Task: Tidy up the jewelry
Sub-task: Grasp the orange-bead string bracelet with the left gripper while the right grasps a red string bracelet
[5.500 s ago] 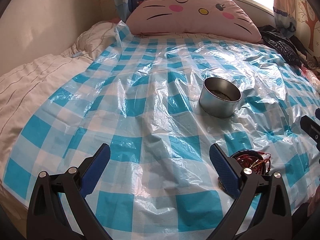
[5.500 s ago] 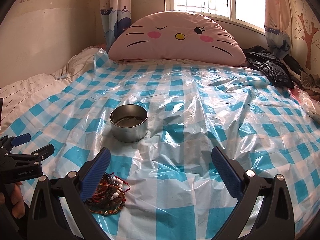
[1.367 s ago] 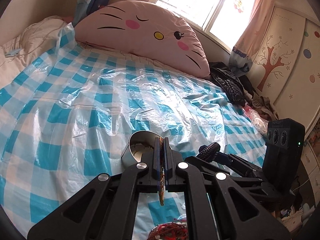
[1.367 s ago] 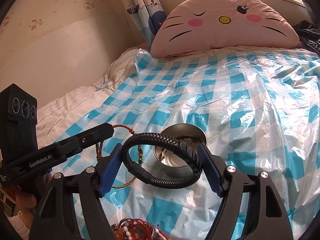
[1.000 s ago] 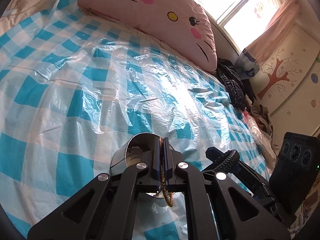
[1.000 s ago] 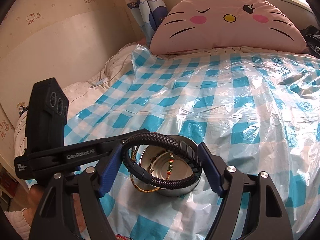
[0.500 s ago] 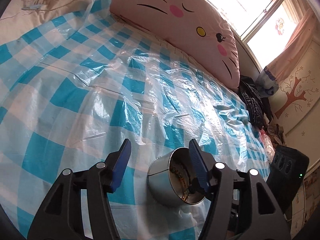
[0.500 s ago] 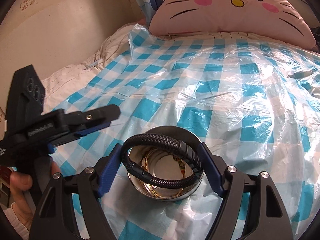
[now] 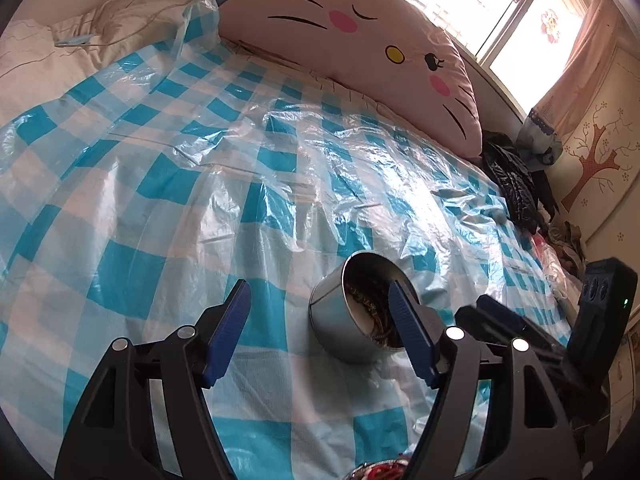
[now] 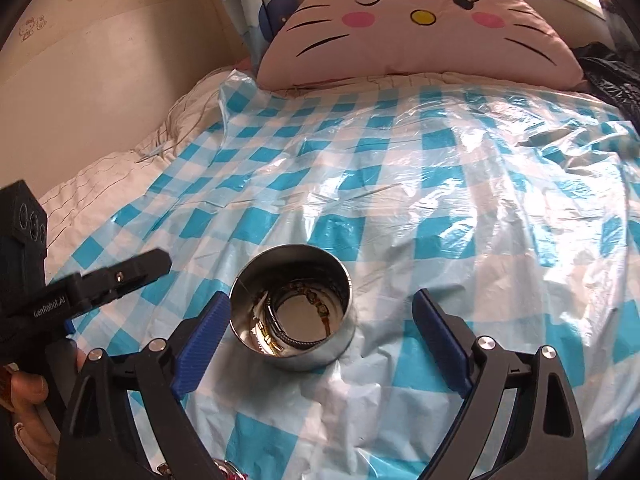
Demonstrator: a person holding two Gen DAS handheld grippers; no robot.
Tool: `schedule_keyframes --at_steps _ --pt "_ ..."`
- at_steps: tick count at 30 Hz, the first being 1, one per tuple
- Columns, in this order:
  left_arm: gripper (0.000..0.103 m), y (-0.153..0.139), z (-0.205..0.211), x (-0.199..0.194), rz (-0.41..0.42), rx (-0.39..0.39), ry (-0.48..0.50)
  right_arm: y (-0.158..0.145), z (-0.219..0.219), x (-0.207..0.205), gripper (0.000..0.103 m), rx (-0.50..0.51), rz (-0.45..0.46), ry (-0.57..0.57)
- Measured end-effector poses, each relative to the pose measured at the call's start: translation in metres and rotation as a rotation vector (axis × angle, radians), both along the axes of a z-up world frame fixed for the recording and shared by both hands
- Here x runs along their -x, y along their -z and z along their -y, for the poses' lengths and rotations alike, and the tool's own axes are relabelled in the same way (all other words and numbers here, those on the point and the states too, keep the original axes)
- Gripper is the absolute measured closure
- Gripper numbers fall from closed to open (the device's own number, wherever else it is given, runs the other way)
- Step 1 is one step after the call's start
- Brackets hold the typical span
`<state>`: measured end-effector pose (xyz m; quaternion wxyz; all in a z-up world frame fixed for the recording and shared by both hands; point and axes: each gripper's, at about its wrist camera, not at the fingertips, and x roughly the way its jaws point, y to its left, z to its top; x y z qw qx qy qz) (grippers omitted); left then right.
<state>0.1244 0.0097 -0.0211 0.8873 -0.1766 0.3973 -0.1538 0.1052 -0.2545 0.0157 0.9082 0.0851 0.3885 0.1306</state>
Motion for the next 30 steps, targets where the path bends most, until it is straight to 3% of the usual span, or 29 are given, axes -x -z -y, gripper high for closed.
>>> schedule_keyframes --at_steps 9,15,18,19,22,23,26,30 --pt "0.035 0.023 0.020 0.070 -0.062 -0.149 0.211 0.000 0.026 0.063 0.013 -0.065 -0.008 0.097" --pt "0.035 0.043 0.057 0.085 -0.112 -0.295 0.371 -0.002 0.030 0.075 0.011 -0.079 0.002 0.122" --pt "0.035 0.046 0.062 0.089 -0.116 -0.302 0.400 0.000 0.029 0.073 0.011 -0.069 -0.005 0.118" --pt "0.038 0.044 0.061 0.089 -0.110 -0.291 0.408 0.001 0.029 0.073 0.011 -0.066 -0.008 0.116" --pt "0.082 0.044 0.059 0.091 -0.123 -0.251 0.435 0.003 0.027 0.072 0.011 -0.057 -0.015 0.109" --pt "0.089 0.043 0.059 0.091 -0.123 -0.245 0.436 0.003 0.027 0.072 0.011 -0.054 -0.015 0.108" --pt "0.095 0.036 0.057 0.095 -0.092 -0.231 0.431 0.004 0.026 0.071 0.010 -0.050 -0.018 0.107" --pt "0.095 0.031 0.038 0.095 -0.116 -0.114 0.394 0.005 0.027 0.070 0.010 -0.049 -0.023 0.107"
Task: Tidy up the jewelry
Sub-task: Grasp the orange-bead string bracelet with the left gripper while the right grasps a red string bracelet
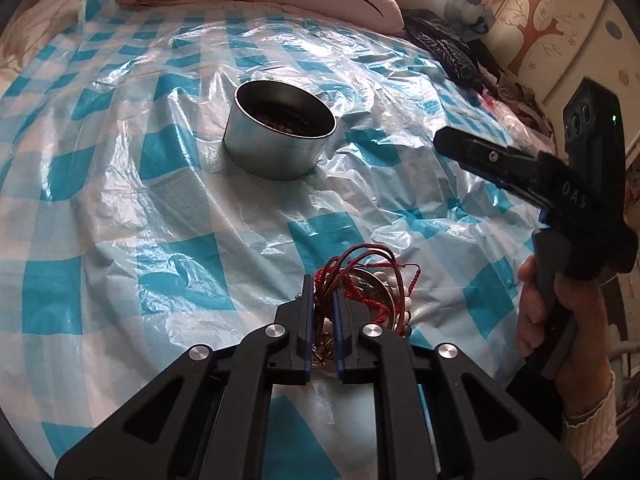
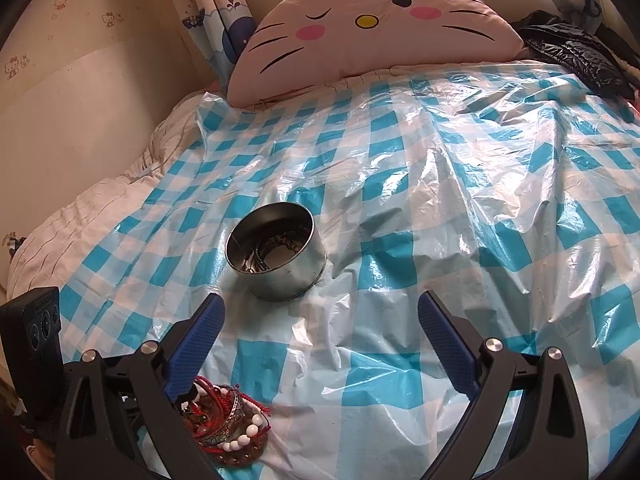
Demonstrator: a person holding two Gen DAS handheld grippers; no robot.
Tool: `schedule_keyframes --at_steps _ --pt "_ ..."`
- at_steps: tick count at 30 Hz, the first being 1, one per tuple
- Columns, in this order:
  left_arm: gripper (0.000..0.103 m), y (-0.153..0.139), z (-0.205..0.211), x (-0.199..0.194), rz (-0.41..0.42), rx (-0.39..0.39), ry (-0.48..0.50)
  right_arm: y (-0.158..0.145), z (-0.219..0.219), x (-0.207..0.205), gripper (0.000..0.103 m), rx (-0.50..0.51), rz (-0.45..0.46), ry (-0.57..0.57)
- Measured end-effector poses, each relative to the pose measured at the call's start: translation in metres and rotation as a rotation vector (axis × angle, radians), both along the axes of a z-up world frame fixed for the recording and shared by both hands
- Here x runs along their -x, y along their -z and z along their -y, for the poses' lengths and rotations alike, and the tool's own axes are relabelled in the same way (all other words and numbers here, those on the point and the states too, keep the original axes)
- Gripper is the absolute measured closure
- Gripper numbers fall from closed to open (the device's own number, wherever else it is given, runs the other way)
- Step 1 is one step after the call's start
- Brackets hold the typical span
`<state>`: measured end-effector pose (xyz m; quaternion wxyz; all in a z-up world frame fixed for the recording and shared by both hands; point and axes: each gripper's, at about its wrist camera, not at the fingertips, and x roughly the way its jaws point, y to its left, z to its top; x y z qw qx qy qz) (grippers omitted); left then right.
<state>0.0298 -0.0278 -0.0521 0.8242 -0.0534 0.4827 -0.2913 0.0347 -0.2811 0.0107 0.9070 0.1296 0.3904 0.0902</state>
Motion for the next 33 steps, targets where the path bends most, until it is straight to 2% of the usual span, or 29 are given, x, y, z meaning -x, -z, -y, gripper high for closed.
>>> schedule_keyframes --at_steps 4,8,10,13,17,20,23,25,29,33 --pt "0.095 -0.003 -0.019 -0.005 -0.027 0.097 -0.047 0.002 -0.002 -0.001 0.010 0.014 -0.008 -0.007" --pt "0.095 0.010 -0.024 -0.015 -0.096 0.062 -0.108 0.005 -0.005 -0.002 0.010 0.028 -0.022 -0.014" --pt "0.095 0.013 -0.027 -0.018 -0.112 0.070 -0.122 0.006 -0.006 -0.002 0.010 0.032 -0.025 -0.017" --pt "0.095 0.013 -0.031 -0.019 -0.104 0.079 -0.136 0.007 -0.009 -0.003 0.010 0.040 -0.033 -0.025" --pt "0.095 0.000 -0.045 -0.016 -0.032 0.116 -0.194 0.011 -0.019 -0.004 0.010 0.064 -0.051 -0.068" --pt "0.095 -0.008 -0.066 -0.017 0.007 0.179 -0.274 0.015 -0.034 -0.004 0.010 0.085 -0.063 -0.141" --pt "0.095 -0.012 -0.086 -0.018 0.023 0.226 -0.363 0.019 -0.060 -0.001 0.010 0.107 -0.065 -0.269" --pt "0.095 -0.015 -0.096 -0.018 0.037 0.238 -0.409 0.023 -0.085 0.002 0.010 0.159 -0.060 -0.363" --pt "0.095 -0.017 -0.104 -0.019 0.047 0.260 -0.447 0.034 -0.129 0.003 0.010 0.260 -0.060 -0.494" --pt "0.095 -0.016 -0.106 -0.021 0.041 0.253 -0.452 0.041 -0.154 0.000 0.010 0.289 -0.071 -0.565"
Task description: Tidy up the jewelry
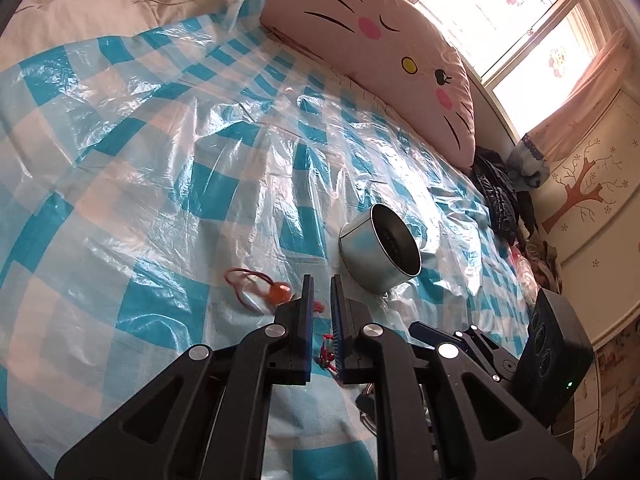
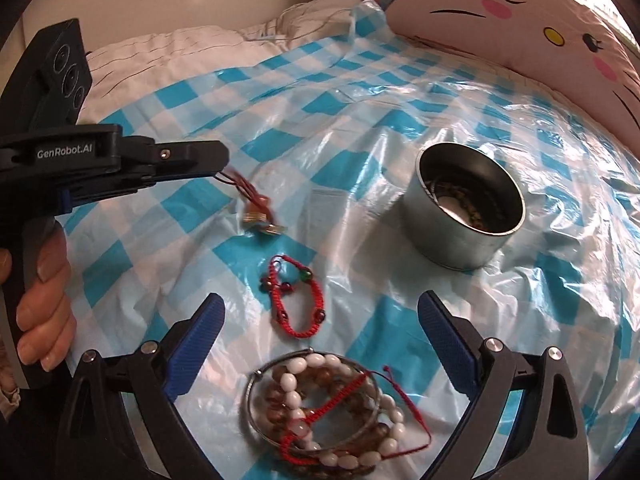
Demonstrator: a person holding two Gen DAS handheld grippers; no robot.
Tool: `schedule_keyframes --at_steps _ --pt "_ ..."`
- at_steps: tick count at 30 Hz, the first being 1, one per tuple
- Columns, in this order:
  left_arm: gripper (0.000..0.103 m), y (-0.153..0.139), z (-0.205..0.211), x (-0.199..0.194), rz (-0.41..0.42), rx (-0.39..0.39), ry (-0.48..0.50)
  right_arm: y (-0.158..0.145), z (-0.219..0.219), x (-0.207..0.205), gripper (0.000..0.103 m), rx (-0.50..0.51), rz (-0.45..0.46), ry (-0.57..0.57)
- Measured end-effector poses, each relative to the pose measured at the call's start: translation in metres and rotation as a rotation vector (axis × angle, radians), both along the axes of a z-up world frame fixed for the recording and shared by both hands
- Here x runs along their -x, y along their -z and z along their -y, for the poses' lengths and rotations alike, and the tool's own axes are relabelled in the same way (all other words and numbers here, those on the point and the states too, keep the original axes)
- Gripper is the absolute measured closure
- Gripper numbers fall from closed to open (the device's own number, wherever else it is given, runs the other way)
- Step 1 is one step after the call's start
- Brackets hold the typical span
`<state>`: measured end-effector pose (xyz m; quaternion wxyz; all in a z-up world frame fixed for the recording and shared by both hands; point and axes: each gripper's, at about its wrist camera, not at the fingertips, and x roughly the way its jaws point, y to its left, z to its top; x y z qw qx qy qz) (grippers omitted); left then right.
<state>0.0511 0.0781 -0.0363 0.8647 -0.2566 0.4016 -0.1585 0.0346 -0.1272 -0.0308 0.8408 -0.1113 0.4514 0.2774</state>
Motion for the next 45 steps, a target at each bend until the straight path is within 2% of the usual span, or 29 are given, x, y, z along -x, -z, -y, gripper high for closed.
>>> schedule_keyframes --at_steps 3,5,6,7,8,10,13,15,17,18,19,21,23,26,28,31,34,41,42,45 --pt "0.095 0.001 0.000 0.000 -0.002 -0.009 -0.007 0.014 -0.011 -0.010 0.010 0.048 -0.045 -0.010" --pt "0.095 0.002 -0.001 0.000 -0.003 -0.006 -0.014 0.021 -0.010 -0.016 0.011 0.017 -0.101 -0.008" --pt "0.095 0.003 -0.002 0.000 -0.008 -0.005 -0.019 0.023 -0.008 -0.018 0.017 -0.006 -0.121 -0.010" --pt "0.095 0.004 -0.004 -0.001 -0.014 -0.004 -0.025 0.023 -0.005 -0.019 0.032 -0.021 -0.136 -0.007" --pt "0.095 0.006 -0.005 -0.002 -0.021 -0.003 -0.030 0.023 -0.004 -0.019 0.039 -0.022 -0.138 -0.001" --pt "0.095 0.009 -0.006 -0.005 -0.038 -0.002 -0.035 0.023 0.000 -0.019 0.075 -0.026 -0.151 0.012" --pt "0.094 0.016 -0.002 -0.013 -0.076 -0.030 -0.029 0.018 0.009 -0.018 0.088 -0.058 -0.152 0.037" --pt "0.089 0.020 0.006 -0.019 -0.097 -0.084 -0.022 0.012 0.016 -0.017 0.090 -0.080 -0.133 0.065" --pt "0.068 0.022 0.016 -0.024 -0.103 -0.163 -0.014 0.005 0.025 -0.017 0.090 -0.107 -0.116 0.099" --pt "0.063 0.023 0.021 -0.027 -0.105 -0.213 -0.012 0.002 0.031 -0.017 0.091 -0.121 -0.107 0.118" --pt "0.061 0.025 0.026 -0.030 -0.111 -0.259 -0.008 -0.001 0.036 -0.018 0.091 -0.134 -0.102 0.137" --pt "0.061 0.032 0.030 -0.035 -0.139 -0.298 0.007 -0.005 0.048 -0.021 0.091 -0.161 -0.091 0.177" --pt "0.080 0.034 0.032 -0.034 -0.146 -0.344 0.005 -0.009 0.060 -0.024 0.091 -0.193 -0.083 0.213" --pt "0.095 0.031 0.030 -0.030 -0.129 -0.370 0.001 -0.014 0.077 -0.028 0.091 -0.249 -0.072 0.265" --pt "0.099 0.026 0.029 -0.026 -0.108 -0.385 -0.009 -0.018 0.086 -0.028 0.091 -0.282 -0.062 0.291" --pt "0.100 0.016 0.028 -0.018 -0.066 -0.414 -0.040 -0.022 0.095 -0.029 0.091 -0.309 -0.052 0.317" --pt "0.100 0.007 0.023 -0.011 -0.029 -0.405 -0.065 -0.024 0.098 -0.029 0.091 -0.322 -0.045 0.325" --pt "0.101 -0.025 0.036 0.007 0.153 -0.328 0.007 -0.029 0.103 -0.026 0.091 -0.349 -0.019 0.331" --pt "0.101 -0.027 0.037 0.009 0.162 -0.311 0.017 -0.030 0.104 -0.026 0.091 -0.354 -0.016 0.335" --pt "0.101 -0.027 0.037 0.006 0.149 -0.326 -0.004 -0.032 0.108 -0.024 0.091 -0.369 -0.005 0.342"
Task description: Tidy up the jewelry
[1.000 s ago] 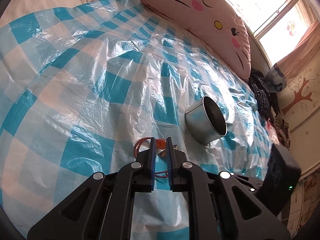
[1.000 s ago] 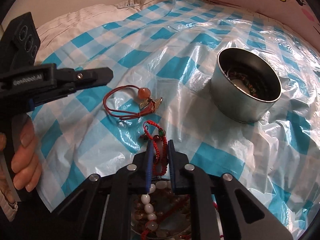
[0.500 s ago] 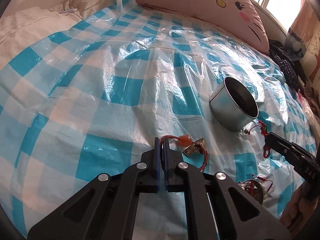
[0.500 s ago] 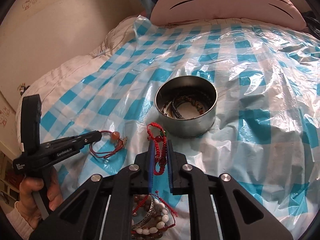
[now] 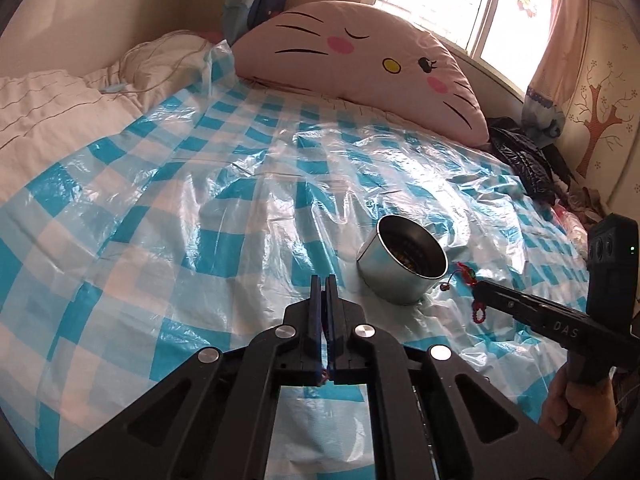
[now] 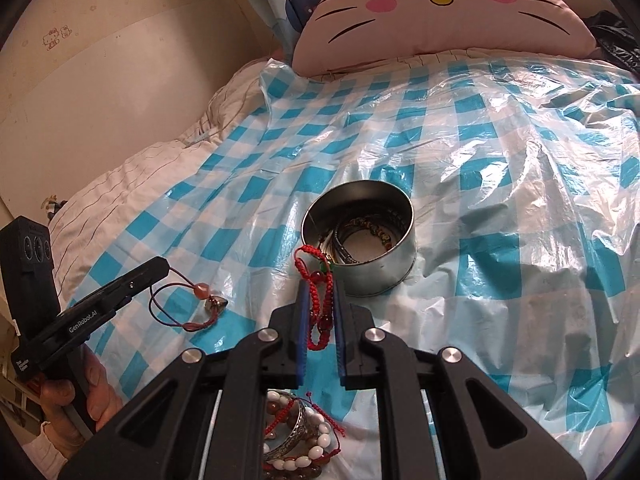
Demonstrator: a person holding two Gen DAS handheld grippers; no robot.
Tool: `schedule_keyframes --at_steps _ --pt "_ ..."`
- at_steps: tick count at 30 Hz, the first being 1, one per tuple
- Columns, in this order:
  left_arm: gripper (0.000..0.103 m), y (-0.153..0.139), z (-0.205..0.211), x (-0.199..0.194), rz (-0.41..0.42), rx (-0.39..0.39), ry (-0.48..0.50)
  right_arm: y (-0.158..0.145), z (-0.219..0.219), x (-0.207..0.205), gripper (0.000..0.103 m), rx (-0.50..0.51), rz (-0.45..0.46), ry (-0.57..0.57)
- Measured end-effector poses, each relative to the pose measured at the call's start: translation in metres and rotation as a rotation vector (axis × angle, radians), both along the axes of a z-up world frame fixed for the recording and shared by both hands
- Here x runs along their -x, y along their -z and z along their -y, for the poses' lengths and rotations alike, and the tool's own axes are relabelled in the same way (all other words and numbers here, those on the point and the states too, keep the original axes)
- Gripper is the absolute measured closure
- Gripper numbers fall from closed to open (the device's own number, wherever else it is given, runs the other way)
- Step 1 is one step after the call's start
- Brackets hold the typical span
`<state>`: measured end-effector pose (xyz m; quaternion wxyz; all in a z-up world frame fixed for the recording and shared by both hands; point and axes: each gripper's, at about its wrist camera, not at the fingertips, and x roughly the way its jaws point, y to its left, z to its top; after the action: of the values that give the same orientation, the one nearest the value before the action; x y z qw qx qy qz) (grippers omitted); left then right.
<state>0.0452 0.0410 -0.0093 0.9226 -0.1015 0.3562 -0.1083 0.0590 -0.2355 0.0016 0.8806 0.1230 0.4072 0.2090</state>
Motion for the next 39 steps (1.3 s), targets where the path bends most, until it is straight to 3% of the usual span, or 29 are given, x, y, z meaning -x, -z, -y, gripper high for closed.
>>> schedule_keyframes --at_steps 4,8,12,23,39 --pt "0.101 0.003 -0.014 -0.003 -0.017 0.076 -0.016 -0.004 0.005 0.000 0.091 -0.018 0.012 0.010" --pt "0.101 0.002 -0.016 -0.004 -0.028 0.179 0.031 -0.008 0.008 0.001 0.091 -0.038 0.032 0.017" --pt "0.101 -0.004 -0.006 -0.005 -0.025 0.223 0.074 -0.015 0.012 0.003 0.091 -0.064 0.065 0.029" --pt "0.101 -0.027 0.050 -0.028 0.012 0.238 0.189 -0.025 0.021 -0.001 0.091 -0.100 0.125 0.064" --pt "0.101 -0.041 0.084 -0.054 0.051 0.260 0.229 -0.025 0.024 -0.018 0.091 -0.129 0.138 0.112"
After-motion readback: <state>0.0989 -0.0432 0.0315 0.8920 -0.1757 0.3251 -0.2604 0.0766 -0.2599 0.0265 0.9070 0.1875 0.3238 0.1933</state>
